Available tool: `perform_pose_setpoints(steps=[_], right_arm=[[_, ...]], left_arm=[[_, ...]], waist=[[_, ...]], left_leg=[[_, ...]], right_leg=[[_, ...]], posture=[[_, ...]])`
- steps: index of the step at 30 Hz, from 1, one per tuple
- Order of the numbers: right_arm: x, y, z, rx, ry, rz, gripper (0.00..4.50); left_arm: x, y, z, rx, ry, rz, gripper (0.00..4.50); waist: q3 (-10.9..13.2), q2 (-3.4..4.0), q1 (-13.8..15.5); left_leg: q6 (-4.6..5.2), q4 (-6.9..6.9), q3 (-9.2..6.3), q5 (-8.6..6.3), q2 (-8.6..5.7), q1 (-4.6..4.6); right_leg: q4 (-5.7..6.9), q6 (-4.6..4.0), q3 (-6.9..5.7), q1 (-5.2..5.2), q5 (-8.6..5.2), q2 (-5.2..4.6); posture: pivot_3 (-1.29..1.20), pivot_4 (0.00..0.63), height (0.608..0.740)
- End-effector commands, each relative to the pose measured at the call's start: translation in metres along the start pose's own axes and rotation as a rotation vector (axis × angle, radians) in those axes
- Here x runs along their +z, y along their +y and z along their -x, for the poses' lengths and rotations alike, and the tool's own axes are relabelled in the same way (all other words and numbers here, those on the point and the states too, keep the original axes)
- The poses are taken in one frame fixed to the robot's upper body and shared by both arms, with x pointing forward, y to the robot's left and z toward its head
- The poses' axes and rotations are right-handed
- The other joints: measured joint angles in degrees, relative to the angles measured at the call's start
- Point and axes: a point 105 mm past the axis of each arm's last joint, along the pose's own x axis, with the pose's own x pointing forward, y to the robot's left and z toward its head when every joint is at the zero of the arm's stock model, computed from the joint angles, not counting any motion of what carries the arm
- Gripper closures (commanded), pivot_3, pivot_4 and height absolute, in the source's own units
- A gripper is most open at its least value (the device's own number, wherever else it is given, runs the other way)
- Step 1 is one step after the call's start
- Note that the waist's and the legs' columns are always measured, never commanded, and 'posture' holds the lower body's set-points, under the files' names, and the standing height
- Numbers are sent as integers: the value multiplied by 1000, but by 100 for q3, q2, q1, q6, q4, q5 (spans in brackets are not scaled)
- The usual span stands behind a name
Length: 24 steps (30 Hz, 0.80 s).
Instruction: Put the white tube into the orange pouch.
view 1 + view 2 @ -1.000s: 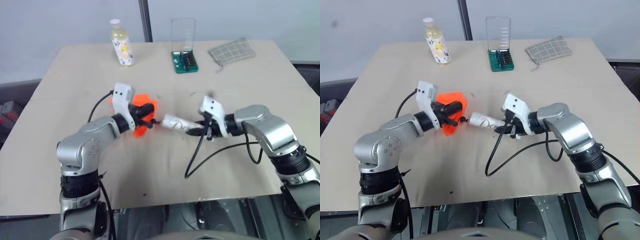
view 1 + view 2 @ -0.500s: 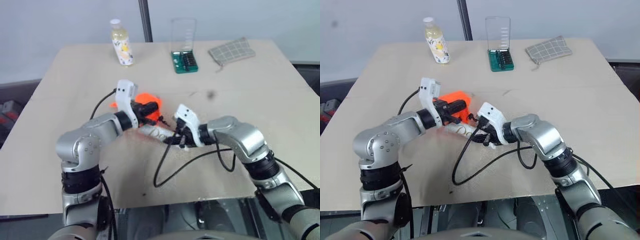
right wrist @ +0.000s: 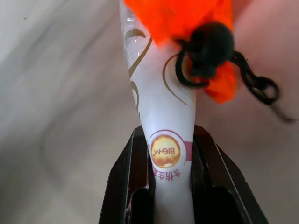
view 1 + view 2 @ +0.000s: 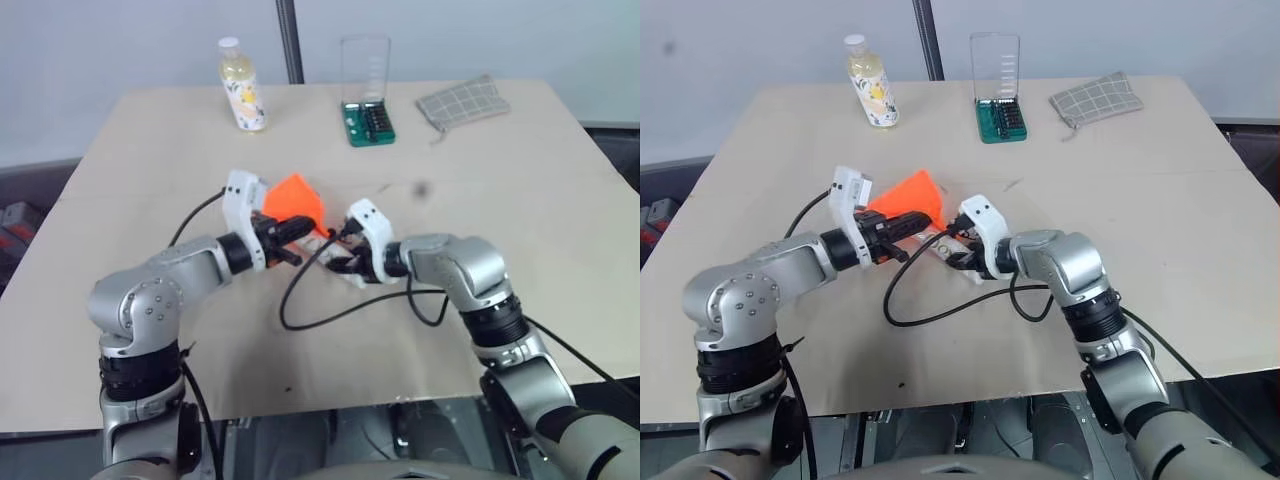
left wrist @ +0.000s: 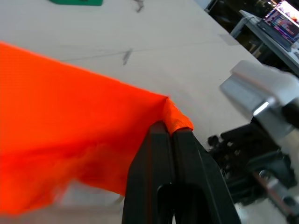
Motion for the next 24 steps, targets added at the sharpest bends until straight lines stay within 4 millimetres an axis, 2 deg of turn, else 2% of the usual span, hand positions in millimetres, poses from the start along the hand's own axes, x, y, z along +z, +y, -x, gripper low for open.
perform_pose_setpoints(steps=[1,4,8,16,24], right_arm=[[7,25,23,141,-19,134,4128],[-1,34,35,195,4,178,4128],[2,29,38,179,-20,146,4128],[14,14,18,97,-74,46,4128],[13,1,18,65,-83,15,4128]], left_arm=[[12,14,7,49,-55,-6,4500],[13,18,6,57,-57,21,4500],[13,16,4,41,-47,23,4500],[12,0,4,-50,-22,5,4500],[8,7,12,-26,4,-10,4500]], waist=[[1,1,-7],[1,0,-15],[1,-1,-81],[2,-2,-117],[2,-1,-120]], left_leg=[[0,0,1,0,0,0],[1,-1,-5,-1,2,1],[5,-2,-3,-3,4,2],[0,-2,-4,0,3,2],[0,-5,-5,0,2,-1]], right_leg=[[0,0,1,0,0,0],[-3,0,-6,2,-1,2],[-1,1,-5,1,-1,3],[0,0,-3,1,-1,1],[-3,0,-3,-1,-1,0]], posture=[[0,150,740],[0,150,740],[0,150,740],[0,150,740],[0,150,740]])
